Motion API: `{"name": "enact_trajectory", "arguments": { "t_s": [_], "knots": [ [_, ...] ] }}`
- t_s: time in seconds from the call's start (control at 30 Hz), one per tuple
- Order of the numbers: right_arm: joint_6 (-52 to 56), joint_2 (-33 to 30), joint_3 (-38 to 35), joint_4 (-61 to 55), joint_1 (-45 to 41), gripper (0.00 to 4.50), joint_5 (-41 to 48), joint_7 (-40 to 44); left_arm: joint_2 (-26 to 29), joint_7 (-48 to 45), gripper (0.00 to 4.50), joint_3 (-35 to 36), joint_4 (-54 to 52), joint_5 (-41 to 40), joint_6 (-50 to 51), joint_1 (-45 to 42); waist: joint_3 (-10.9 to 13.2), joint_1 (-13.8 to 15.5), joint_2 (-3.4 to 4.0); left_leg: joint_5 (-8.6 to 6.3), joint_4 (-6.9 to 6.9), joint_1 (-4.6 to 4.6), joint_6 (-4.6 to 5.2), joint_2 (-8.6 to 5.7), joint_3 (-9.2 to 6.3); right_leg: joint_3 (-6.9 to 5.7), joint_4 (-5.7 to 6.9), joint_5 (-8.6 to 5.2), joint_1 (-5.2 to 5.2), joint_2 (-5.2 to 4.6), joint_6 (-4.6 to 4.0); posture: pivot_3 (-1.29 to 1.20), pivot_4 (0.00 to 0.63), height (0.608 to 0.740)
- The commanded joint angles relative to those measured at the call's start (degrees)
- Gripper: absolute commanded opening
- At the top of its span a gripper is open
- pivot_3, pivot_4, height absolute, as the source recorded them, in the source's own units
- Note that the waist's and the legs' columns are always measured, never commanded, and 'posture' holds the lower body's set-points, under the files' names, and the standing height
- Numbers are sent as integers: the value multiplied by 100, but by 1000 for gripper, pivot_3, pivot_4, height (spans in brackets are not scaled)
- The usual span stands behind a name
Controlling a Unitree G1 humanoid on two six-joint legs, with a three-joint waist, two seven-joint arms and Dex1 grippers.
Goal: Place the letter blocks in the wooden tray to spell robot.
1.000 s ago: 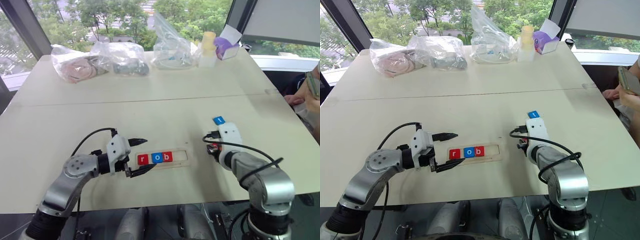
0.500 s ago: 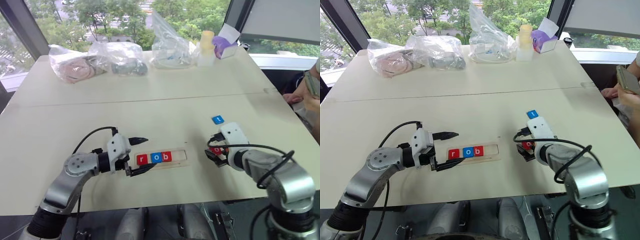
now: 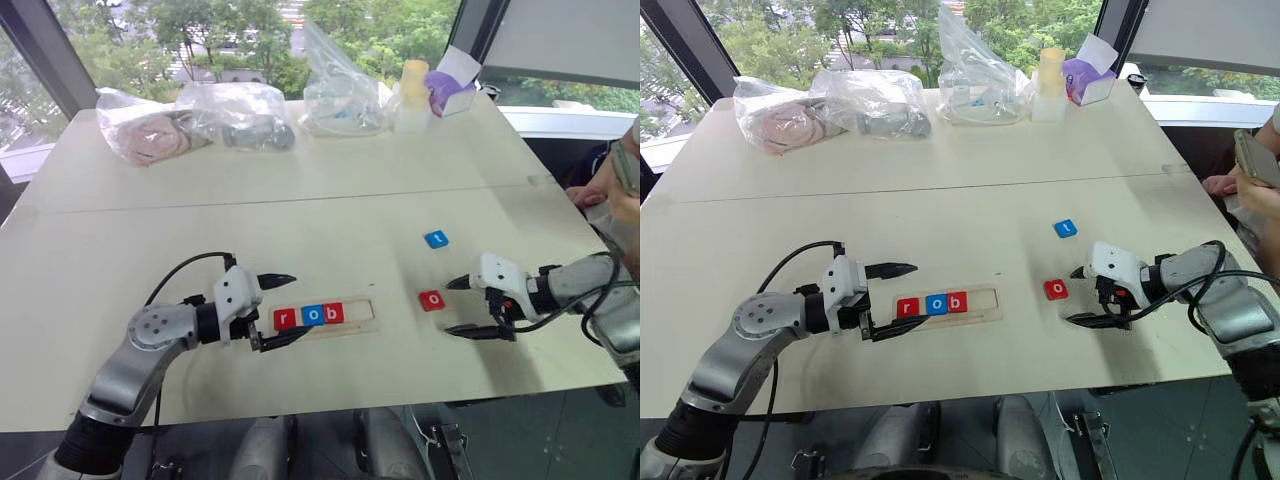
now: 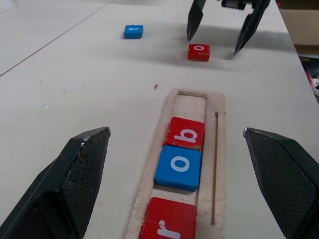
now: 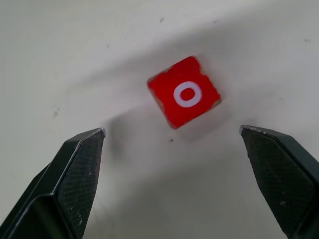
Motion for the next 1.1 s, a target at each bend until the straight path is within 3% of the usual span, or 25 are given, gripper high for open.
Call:
{"name": "enact_trajectory", "arguments": {
  "t_s": [0.03, 0.2, 0.43, 0.53, 0.7, 0.87, 1.1],
  "knots": [
    [-886, 243, 110, 598, -294, 4482, -304, 168, 40, 69, 4500, 158, -171, -34, -59, 12, 0, -1, -2, 0, 1, 0, 0, 0, 1, 1, 1, 0, 0, 0, 0, 0, 150, 740],
    [-1975, 637, 243, 1497, -551, 4482, -680, 153, 75, 157, 4500, 199, -309, -55, -1, 126, -4, -11, -11, 0, 2, 13, -2, 1, -2, 3, 3, 2, 12, 2, -3, 0, 150, 740],
    [-2533, 885, 350, 1914, -796, 4482, -841, 372, 93, 250, 4500, 212, -410, -66, 65, 167, -4, -9, -20, -3, -5, 100, -3, 3, -6, 3, -10, -2, 104, 0, -5, 0, 150, 740],
    [-2646, 946, 388, 2089, -860, 3695, -890, 485, 94, 283, 4500, 218, -443, -78, 96, 169, -6, -12, -23, -2, -6, 100, -3, 5, -8, 3, -9, -1, 104, 0, -8, 0, 150, 740],
    [-2490, 1010, 449, 2199, -975, 1250, -914, 645, 116, 296, 4500, 246, -461, -89, 124, 178, -8, -17, -27, -2, -4, 101, -3, 5, -7, 5, -7, 1, 104, 0, -10, 0, 150, 740],
    [-1890, 1096, 430, 1818, -1132, 1127, -822, 734, 120, 324, 4500, 255, -493, -88, 159, 187, -9, -24, -28, -2, -4, 103, -3, 7, -7, 7, -6, 1, 104, -4, -10, 0, 150, 740],
    [-13, 1224, 584, -598, -1063, 1127, -532, 754, 79, 405, 4500, 230, -533, -66, 161, 229, 6, 18, -2, -2, -11, 80, -4, 8, -7, 13, 3, 0, 69, -5, -10, 0, 150, 740]
  ]
}}
